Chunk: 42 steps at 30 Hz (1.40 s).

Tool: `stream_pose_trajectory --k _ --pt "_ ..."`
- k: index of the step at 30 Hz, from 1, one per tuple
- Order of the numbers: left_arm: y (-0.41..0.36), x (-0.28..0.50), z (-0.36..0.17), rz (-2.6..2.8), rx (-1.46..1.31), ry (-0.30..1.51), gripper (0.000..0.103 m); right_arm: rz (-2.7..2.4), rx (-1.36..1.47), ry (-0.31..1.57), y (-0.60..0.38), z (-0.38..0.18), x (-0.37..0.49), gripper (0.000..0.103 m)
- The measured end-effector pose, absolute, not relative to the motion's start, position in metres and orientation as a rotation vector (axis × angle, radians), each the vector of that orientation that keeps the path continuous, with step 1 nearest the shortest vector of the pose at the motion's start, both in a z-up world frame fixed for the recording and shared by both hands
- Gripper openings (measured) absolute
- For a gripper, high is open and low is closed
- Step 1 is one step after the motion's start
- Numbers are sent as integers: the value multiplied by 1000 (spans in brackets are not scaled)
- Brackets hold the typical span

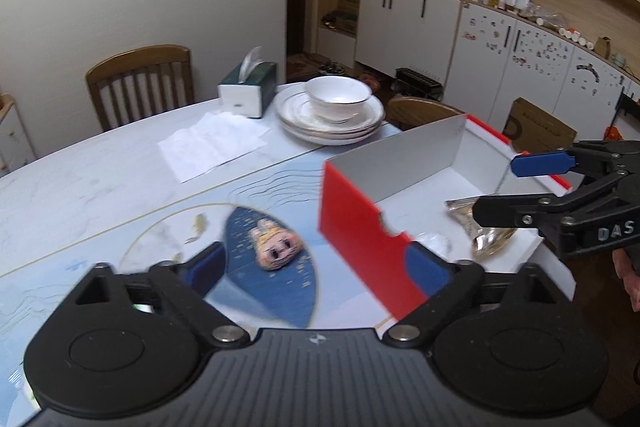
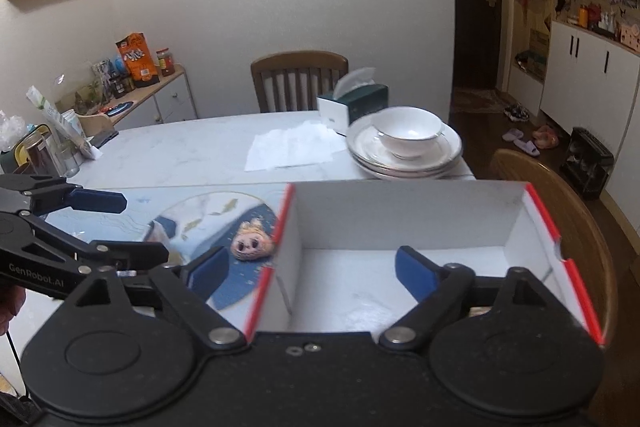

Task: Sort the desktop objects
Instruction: 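Withdraw both tools from the box back over the table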

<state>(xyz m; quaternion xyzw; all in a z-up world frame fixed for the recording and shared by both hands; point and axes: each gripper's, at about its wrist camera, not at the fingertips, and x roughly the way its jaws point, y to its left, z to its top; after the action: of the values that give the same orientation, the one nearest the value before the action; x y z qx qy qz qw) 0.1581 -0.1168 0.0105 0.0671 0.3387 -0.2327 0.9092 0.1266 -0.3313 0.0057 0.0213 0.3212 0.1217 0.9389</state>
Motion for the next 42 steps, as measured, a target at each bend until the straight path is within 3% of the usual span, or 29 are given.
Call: stream_pose_trajectory --k 23,42 --pt "26 161 -1 -312 81 733 103 323 -14 671 -192 -4 148 97" --pt "113 186 -42 -79 9 837 103 285 -42 716 -127 -36 186 97"
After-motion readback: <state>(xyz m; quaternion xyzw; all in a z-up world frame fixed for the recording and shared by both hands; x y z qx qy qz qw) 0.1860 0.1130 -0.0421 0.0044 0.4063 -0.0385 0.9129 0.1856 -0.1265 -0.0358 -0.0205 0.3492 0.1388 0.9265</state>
